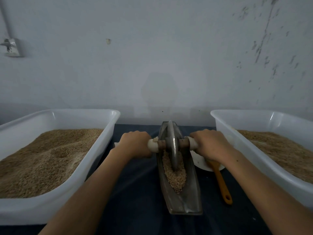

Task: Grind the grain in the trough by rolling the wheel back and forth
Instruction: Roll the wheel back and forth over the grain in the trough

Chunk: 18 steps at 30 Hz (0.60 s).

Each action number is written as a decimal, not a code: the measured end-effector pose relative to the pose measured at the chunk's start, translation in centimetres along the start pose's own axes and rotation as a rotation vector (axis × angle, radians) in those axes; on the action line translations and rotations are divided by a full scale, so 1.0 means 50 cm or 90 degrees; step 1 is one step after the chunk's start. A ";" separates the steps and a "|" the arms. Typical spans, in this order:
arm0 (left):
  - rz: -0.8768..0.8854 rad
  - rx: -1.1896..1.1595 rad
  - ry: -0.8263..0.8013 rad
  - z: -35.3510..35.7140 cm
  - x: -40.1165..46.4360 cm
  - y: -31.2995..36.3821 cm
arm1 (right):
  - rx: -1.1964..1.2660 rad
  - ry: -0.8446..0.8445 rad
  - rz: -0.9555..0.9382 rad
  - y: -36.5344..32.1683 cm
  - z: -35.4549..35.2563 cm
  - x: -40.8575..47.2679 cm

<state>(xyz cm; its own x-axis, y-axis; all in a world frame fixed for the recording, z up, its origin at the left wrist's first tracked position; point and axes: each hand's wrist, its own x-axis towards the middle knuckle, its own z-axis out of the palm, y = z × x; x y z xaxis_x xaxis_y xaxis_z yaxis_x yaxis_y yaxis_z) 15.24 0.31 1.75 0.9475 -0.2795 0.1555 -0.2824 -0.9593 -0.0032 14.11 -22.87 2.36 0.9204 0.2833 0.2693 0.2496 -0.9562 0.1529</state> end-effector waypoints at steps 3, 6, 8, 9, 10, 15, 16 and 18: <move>-0.004 -0.021 -0.039 -0.005 -0.002 -0.002 | -0.008 -0.024 -0.002 -0.001 -0.004 0.000; -0.009 -0.049 -0.144 -0.022 -0.004 -0.001 | -0.001 -0.117 -0.007 0.002 -0.017 0.001; -0.013 -0.101 -0.213 -0.030 -0.006 0.001 | 0.009 -0.188 -0.013 0.004 -0.029 0.001; -0.011 -0.122 -0.237 -0.033 -0.007 0.002 | 0.015 -0.216 -0.014 0.004 -0.035 0.001; -0.008 -0.132 -0.251 -0.035 -0.008 0.003 | 0.019 -0.233 -0.015 0.005 -0.038 0.001; 0.000 -0.050 -0.172 -0.035 -0.009 0.011 | 0.037 -0.228 -0.002 0.006 -0.032 0.000; 0.002 -0.023 -0.135 -0.032 -0.009 0.011 | 0.036 -0.215 0.003 0.006 -0.027 -0.001; 0.004 0.016 -0.058 -0.024 -0.008 0.011 | 0.032 -0.160 0.011 0.005 -0.016 -0.001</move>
<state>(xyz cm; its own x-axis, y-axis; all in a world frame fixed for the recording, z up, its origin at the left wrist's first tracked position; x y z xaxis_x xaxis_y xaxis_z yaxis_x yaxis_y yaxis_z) 14.51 -0.06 2.88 0.9557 -0.2872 0.0647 -0.2858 -0.9578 -0.0296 13.87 -23.04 3.16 0.9690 0.2458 0.0255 0.2421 -0.9650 0.1008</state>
